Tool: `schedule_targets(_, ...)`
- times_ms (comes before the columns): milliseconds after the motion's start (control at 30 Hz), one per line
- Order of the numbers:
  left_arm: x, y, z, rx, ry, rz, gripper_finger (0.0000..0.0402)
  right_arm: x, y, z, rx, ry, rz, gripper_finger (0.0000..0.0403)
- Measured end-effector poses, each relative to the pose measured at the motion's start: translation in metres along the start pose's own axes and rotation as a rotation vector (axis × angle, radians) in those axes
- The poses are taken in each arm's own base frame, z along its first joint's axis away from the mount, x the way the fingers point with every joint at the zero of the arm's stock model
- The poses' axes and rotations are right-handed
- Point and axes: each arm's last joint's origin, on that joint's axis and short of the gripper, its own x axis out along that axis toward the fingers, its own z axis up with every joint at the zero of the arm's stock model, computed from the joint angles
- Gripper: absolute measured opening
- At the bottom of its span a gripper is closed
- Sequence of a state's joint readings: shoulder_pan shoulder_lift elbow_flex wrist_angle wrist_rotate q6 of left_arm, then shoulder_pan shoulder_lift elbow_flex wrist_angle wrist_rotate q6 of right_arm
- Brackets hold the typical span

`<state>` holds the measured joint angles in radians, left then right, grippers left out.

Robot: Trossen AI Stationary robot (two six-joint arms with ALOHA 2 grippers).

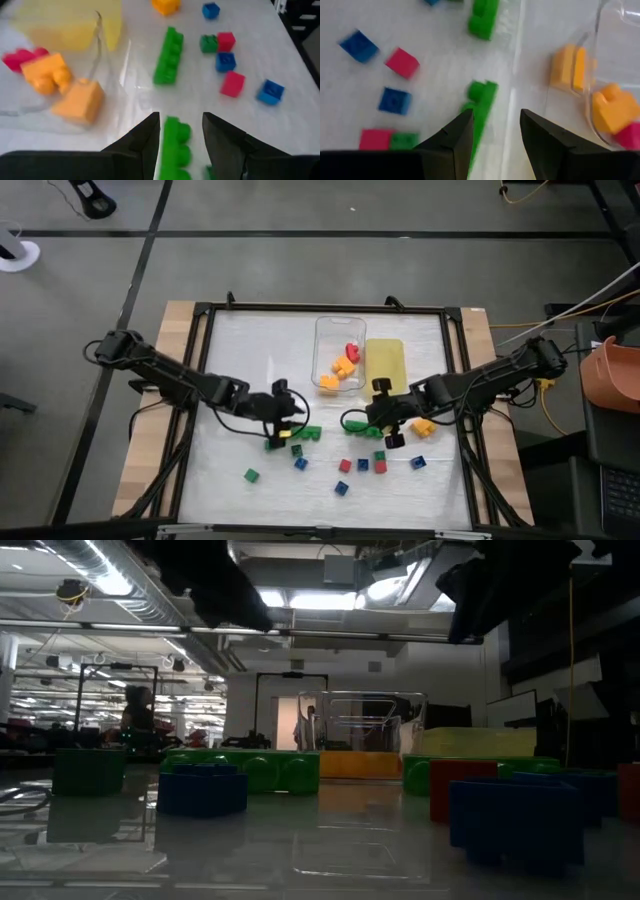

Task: Sort blocks by size
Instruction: Put the large green game piece into the transparent bin

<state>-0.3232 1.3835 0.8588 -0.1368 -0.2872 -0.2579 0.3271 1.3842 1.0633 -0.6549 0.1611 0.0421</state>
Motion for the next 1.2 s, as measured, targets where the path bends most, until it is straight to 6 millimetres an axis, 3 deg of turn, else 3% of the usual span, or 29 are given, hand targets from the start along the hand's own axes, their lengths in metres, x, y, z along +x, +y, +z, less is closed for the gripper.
schedule_targets(333,0.017,-0.023,-0.024,0.041,0.120,-0.023,0.0137,0.002,0.000,0.000,0.021,-0.021,0.004,0.0163)
schedule_targets(733,0.054,-0.011,-0.046,0.050,0.253,0.060,0.0137,0.002,0.001,0.000,0.021,-0.022,0.006,0.0163)
schedule_targets(1200,0.073,0.002,-0.057,0.030,0.343,0.017,0.0137,0.002,0.000,0.000,0.021,-0.023,0.006,0.0163)
